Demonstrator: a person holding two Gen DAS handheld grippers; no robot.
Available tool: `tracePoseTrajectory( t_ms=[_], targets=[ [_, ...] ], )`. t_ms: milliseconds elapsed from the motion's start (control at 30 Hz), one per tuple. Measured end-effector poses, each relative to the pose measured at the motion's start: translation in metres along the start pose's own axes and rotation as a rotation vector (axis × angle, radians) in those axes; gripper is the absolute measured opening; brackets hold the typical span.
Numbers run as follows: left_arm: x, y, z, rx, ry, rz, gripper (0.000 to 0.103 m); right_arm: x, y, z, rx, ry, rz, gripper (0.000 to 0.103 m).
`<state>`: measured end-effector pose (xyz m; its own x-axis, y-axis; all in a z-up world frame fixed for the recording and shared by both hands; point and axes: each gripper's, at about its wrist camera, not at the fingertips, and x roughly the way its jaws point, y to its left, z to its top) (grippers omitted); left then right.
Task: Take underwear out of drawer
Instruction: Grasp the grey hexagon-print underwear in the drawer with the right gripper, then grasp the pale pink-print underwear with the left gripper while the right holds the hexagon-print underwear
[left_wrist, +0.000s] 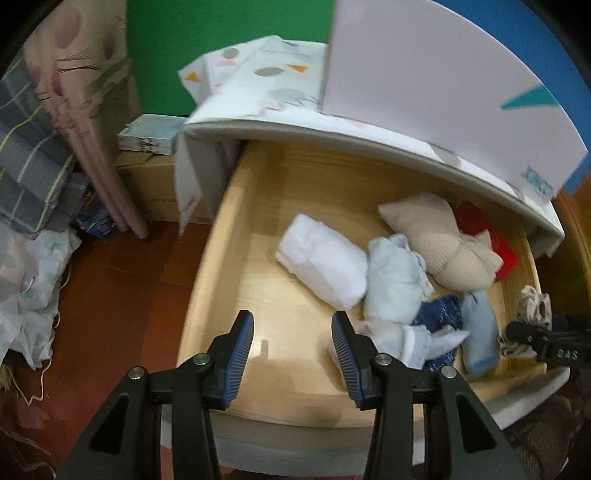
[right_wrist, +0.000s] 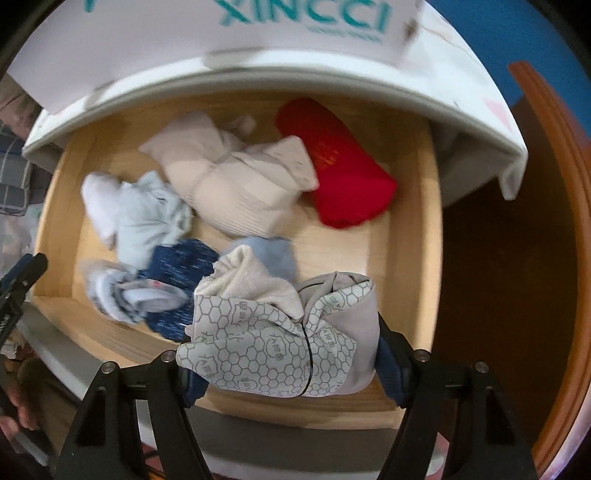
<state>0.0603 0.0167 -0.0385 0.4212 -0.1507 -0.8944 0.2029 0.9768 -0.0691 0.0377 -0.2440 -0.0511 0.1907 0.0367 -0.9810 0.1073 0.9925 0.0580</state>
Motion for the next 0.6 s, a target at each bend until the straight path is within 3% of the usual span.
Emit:
tracePoseTrajectory(
  t_ms=[167,300,467,600],
  targets=[
    [0.006,-0.013,0.0,0.072,0.061,-0.081,0.045,0.014,-0.013,0.003,0.046,0.019,0.048,0.07],
    [0.017,-0.028,0.002,0.13,0.157,-0.13,0.045,0.009,-0.028,0.001,0.049,0.034,0.082,0.07],
    [0.03,-0.043,0.006,0.127,0.264,-0.203,0.054,0.014,-0.032,0.001,0.047,0.038,0.103,0.07],
    [0.039,-0.05,0.011,0.096,0.318,-0.219,0.059,0.012,-0.033,0.001,0.044,0.041,0.103,0.07]
  ],
)
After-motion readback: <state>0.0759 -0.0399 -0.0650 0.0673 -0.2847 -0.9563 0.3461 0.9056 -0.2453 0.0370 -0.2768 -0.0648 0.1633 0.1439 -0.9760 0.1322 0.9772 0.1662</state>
